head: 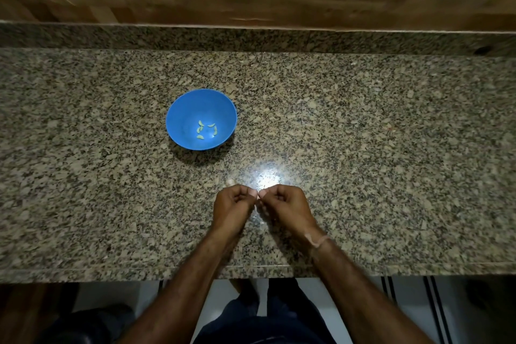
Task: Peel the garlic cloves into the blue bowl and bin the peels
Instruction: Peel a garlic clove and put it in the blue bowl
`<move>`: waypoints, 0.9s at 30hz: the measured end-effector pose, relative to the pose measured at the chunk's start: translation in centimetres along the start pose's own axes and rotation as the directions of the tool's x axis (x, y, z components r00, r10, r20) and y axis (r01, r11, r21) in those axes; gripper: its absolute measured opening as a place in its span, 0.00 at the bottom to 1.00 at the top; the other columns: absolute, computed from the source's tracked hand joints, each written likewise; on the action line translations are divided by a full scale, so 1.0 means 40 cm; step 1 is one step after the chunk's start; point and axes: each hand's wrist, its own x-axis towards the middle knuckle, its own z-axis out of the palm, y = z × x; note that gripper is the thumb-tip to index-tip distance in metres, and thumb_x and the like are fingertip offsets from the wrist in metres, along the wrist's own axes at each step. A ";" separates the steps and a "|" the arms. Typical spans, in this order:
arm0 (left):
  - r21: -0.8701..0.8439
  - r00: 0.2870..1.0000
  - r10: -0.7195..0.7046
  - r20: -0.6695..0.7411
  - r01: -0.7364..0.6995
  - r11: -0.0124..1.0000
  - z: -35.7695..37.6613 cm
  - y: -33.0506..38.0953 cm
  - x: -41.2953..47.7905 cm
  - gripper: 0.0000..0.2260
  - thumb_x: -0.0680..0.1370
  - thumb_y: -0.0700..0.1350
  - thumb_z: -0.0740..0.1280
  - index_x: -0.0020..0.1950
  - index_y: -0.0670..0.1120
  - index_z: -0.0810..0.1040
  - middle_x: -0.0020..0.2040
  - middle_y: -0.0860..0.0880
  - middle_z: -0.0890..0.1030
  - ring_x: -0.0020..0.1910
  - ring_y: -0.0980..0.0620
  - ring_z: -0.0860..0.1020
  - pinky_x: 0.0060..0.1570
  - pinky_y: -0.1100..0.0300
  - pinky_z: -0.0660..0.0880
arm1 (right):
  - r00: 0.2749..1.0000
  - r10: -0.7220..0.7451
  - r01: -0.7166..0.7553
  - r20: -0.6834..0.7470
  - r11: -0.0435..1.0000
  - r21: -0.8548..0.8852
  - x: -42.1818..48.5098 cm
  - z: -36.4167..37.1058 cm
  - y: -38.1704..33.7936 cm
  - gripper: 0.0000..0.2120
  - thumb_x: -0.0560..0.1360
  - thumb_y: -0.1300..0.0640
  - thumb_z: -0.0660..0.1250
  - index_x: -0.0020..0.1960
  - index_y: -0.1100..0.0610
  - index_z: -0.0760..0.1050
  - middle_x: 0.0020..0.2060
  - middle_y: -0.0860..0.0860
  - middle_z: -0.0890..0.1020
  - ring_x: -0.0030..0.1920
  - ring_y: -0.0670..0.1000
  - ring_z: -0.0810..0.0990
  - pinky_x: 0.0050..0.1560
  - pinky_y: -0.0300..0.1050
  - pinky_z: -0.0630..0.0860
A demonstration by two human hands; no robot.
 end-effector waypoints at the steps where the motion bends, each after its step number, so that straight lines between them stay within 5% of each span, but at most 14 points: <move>1: 0.035 0.999 0.049 -0.008 -0.048 0.998 -0.003 0.000 -0.001 0.07 0.80 0.40 0.70 0.43 0.40 0.83 0.37 0.39 0.83 0.34 0.51 0.76 0.37 0.58 0.73 | 0.993 0.104 -0.112 0.062 0.982 0.154 -0.003 0.002 -0.005 0.09 0.81 0.60 0.72 0.48 0.66 0.82 0.36 0.56 0.83 0.34 0.51 0.80 0.42 0.47 0.79; 4: 0.075 0.999 0.030 -0.012 -0.029 0.997 -0.009 -0.001 0.003 0.08 0.80 0.41 0.71 0.41 0.41 0.83 0.36 0.38 0.83 0.32 0.51 0.75 0.35 0.59 0.71 | 0.981 0.180 -0.192 0.077 0.958 0.212 -0.003 0.002 -0.003 0.10 0.80 0.60 0.72 0.47 0.67 0.81 0.35 0.58 0.82 0.32 0.51 0.80 0.41 0.48 0.79; 8: -0.058 0.980 -0.187 0.071 0.191 0.980 -0.010 0.013 0.005 0.08 0.80 0.40 0.71 0.41 0.41 0.81 0.30 0.45 0.77 0.26 0.52 0.68 0.27 0.63 0.65 | 0.982 -0.169 0.139 -0.088 0.953 -0.270 -0.009 0.001 0.007 0.06 0.79 0.56 0.74 0.45 0.58 0.84 0.38 0.51 0.87 0.40 0.51 0.86 0.44 0.45 0.83; 10: 0.052 0.999 -0.026 0.024 0.025 0.998 -0.010 0.013 0.000 0.07 0.79 0.40 0.71 0.41 0.43 0.82 0.32 0.46 0.81 0.29 0.50 0.74 0.30 0.60 0.72 | 0.985 -0.150 0.122 -0.088 0.955 -0.270 -0.010 0.001 -0.006 0.07 0.79 0.56 0.74 0.45 0.59 0.84 0.37 0.51 0.87 0.39 0.52 0.86 0.43 0.45 0.83; 12: 0.257 0.973 0.232 -0.016 -0.220 0.941 -0.016 0.005 -0.008 0.06 0.78 0.40 0.72 0.41 0.47 0.81 0.36 0.50 0.83 0.35 0.50 0.80 0.36 0.58 0.77 | 0.996 0.087 -0.086 -0.024 0.996 0.039 -0.012 0.010 -0.033 0.10 0.80 0.59 0.72 0.44 0.66 0.82 0.34 0.56 0.84 0.33 0.53 0.82 0.38 0.48 0.81; 14: 0.366 0.922 0.387 -0.013 -0.356 0.860 -0.023 -0.006 -0.010 0.07 0.77 0.40 0.72 0.40 0.49 0.80 0.36 0.51 0.82 0.38 0.51 0.81 0.38 0.57 0.76 | 0.959 0.272 -0.283 0.079 0.923 0.262 -0.024 0.016 -0.058 0.10 0.81 0.62 0.71 0.42 0.67 0.80 0.31 0.57 0.80 0.28 0.50 0.77 0.32 0.44 0.77; 16: 0.428 0.909 0.416 -0.004 -0.375 0.822 -0.022 -0.005 -0.010 0.07 0.77 0.41 0.72 0.40 0.49 0.79 0.36 0.52 0.81 0.38 0.52 0.80 0.37 0.58 0.75 | 0.969 0.243 -0.247 0.049 0.948 0.202 -0.030 0.016 -0.058 0.11 0.80 0.61 0.71 0.41 0.66 0.80 0.30 0.56 0.81 0.28 0.50 0.77 0.31 0.42 0.77; 18: 0.344 0.966 0.258 -0.019 -0.236 0.909 -0.019 -0.003 -0.008 0.07 0.78 0.43 0.72 0.41 0.47 0.81 0.35 0.52 0.82 0.34 0.52 0.78 0.36 0.58 0.75 | 0.997 0.018 -0.024 -0.069 0.995 -0.092 -0.031 0.016 -0.038 0.11 0.80 0.58 0.73 0.41 0.63 0.81 0.33 0.54 0.85 0.32 0.51 0.82 0.35 0.43 0.79; 21: -0.092 0.987 -0.129 0.092 0.137 0.986 -0.015 0.005 -0.021 0.08 0.81 0.41 0.69 0.42 0.43 0.82 0.33 0.46 0.77 0.30 0.51 0.71 0.33 0.57 0.68 | 0.967 -0.233 0.175 -0.105 0.903 -0.392 -0.023 0.013 -0.013 0.08 0.79 0.56 0.73 0.42 0.57 0.82 0.35 0.50 0.85 0.37 0.49 0.83 0.38 0.38 0.78; 24: 0.048 0.997 0.067 0.046 -0.069 0.996 -0.021 0.009 -0.029 0.07 0.82 0.42 0.69 0.45 0.43 0.82 0.34 0.49 0.80 0.32 0.54 0.75 0.33 0.60 0.72 | 0.998 0.057 -0.057 0.011 0.997 0.049 -0.023 0.013 -0.027 0.11 0.80 0.57 0.72 0.41 0.60 0.80 0.35 0.55 0.83 0.34 0.55 0.80 0.40 0.51 0.79; 27: 0.260 0.962 0.272 -0.022 -0.257 0.931 -0.026 0.012 -0.025 0.07 0.80 0.41 0.70 0.43 0.46 0.81 0.36 0.49 0.83 0.36 0.53 0.80 0.37 0.59 0.77 | 0.967 0.232 -0.253 0.108 0.924 0.286 -0.038 0.018 -0.043 0.09 0.81 0.59 0.71 0.43 0.63 0.80 0.35 0.57 0.81 0.33 0.50 0.77 0.36 0.43 0.78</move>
